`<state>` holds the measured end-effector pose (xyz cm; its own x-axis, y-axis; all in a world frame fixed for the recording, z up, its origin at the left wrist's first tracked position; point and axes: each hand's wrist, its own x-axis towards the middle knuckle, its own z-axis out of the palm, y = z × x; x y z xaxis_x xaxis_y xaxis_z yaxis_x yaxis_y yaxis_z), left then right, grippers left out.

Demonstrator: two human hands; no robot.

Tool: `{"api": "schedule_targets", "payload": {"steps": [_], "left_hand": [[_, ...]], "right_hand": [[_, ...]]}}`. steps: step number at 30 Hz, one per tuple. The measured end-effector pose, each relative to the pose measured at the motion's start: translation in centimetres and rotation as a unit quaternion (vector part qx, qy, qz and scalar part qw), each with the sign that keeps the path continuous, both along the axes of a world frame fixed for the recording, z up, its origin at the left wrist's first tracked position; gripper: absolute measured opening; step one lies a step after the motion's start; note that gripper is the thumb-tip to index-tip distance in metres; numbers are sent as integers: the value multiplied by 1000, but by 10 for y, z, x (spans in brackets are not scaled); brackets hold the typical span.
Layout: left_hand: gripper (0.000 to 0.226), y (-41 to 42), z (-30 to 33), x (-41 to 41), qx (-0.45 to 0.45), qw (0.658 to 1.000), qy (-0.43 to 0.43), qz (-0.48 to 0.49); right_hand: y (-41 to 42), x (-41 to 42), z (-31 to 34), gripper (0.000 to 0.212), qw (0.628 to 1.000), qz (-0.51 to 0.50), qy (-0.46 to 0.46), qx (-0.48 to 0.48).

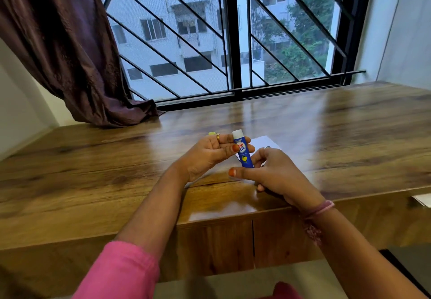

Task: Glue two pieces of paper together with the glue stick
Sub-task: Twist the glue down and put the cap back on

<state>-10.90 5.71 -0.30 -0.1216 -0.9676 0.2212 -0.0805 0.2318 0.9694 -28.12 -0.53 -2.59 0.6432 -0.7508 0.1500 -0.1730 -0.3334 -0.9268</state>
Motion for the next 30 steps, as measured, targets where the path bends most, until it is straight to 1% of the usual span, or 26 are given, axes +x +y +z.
{"api": "schedule_targets", "payload": {"steps": [2,4,6,8,9,11,14,17,19,22,24,26,30], "left_hand": [[27,0,0,2,3,1000,8,6],[26,0,-1,4,1,1000,9,10],[25,0,-2,5,2,1000,9,15],[25,0,-1,4,3,1000,5,16],[26,0,-2,4,3,1000,0,16],[28,1,-2,3,3,1000,-8,13],[28,1,-2,3,4,1000,-7,14],[26,1,0,1,0,1000,-8,14],[26,1,0,2,0,1000,-1,17],[27,1,-1,4,0,1000,10,19],[29,0,-1,4,-1,1000,6,19],[29,0,0,4,-3,1000,-2,17],[29,1,0,1,-1,1000,-25,17]], "right_hand": [[0,-1,2,48,1000,20,-6,6],[-1,-2,3,42,997,60,-21,51],[-3,-3,3,29,991,84,-38,92],[-4,-3,3,17,991,83,-43,95],[-4,-3,2,16,993,76,-38,86],[-3,-1,1,20,997,51,-19,56],[-2,0,0,32,1000,5,4,6],[0,0,0,46,1000,-22,8,-14],[1,-1,2,50,1000,-9,4,-6],[3,-4,6,45,997,57,-6,52],[3,-5,8,34,993,82,-15,80],[2,-4,7,25,993,78,-24,85],[0,-2,4,26,998,24,-2,52]]}}
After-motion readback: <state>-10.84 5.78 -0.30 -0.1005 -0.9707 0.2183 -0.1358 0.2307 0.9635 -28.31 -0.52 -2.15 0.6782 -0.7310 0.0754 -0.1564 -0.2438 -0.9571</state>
